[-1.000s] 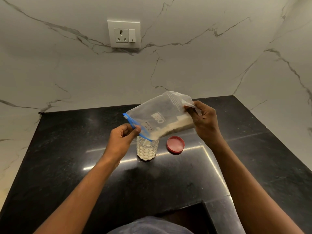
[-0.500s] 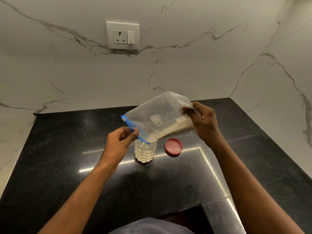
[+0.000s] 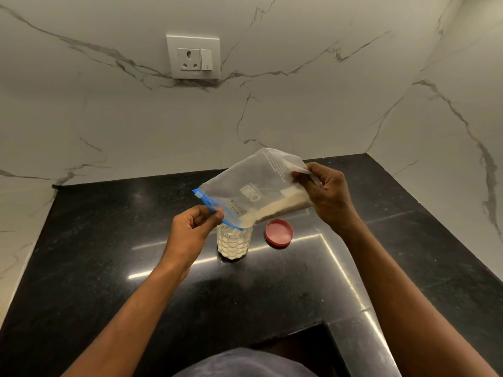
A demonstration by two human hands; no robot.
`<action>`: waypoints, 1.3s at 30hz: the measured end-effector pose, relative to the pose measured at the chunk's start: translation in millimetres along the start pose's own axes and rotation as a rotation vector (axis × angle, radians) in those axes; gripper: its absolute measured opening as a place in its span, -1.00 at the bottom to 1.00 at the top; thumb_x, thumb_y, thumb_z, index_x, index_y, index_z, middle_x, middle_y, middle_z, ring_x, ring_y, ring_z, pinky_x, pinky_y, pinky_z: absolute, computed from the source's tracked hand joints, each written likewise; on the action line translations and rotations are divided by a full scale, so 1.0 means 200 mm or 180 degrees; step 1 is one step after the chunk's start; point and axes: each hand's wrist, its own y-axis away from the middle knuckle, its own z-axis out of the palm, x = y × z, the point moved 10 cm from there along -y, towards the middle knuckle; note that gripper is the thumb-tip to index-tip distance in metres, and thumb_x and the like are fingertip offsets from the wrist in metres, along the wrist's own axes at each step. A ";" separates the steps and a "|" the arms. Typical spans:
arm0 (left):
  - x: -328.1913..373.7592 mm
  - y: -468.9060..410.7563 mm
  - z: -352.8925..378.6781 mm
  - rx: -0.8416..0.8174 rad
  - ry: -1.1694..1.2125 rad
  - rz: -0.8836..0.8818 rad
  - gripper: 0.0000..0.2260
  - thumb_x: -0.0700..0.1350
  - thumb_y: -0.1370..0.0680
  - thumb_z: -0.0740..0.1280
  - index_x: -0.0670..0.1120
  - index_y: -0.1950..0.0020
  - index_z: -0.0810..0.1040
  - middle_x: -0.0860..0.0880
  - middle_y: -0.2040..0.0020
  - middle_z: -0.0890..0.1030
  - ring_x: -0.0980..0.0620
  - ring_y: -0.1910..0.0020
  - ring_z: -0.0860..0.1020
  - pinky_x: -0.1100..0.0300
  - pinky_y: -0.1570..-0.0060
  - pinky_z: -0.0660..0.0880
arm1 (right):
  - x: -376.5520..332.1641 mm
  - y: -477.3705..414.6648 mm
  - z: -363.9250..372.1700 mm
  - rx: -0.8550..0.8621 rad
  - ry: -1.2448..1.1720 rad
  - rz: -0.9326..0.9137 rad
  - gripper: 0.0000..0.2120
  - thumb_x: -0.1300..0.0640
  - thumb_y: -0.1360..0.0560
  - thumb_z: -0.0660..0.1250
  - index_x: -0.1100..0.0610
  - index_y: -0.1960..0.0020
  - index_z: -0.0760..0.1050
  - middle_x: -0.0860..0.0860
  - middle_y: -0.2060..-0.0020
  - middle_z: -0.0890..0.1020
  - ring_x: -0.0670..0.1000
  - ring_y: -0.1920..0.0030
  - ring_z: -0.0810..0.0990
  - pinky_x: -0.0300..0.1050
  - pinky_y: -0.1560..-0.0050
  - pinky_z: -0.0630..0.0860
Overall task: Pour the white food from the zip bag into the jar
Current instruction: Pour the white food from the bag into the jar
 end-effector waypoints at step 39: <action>0.00 -0.01 0.00 -0.0007 0.0126 -0.0120 -0.76 0.02 -0.45 0.50 -0.01 -0.08 0.72 0.05 -0.04 0.80 0.11 -0.09 0.75 0.26 -0.02 0.64 | -0.03 -0.04 0.03 -0.0169 -0.0145 -0.0048 -0.92 0.15 -0.58 0.44 0.13 -0.06 0.67 0.01 0.09 0.73 -0.02 0.13 0.74 -0.20 0.18 0.67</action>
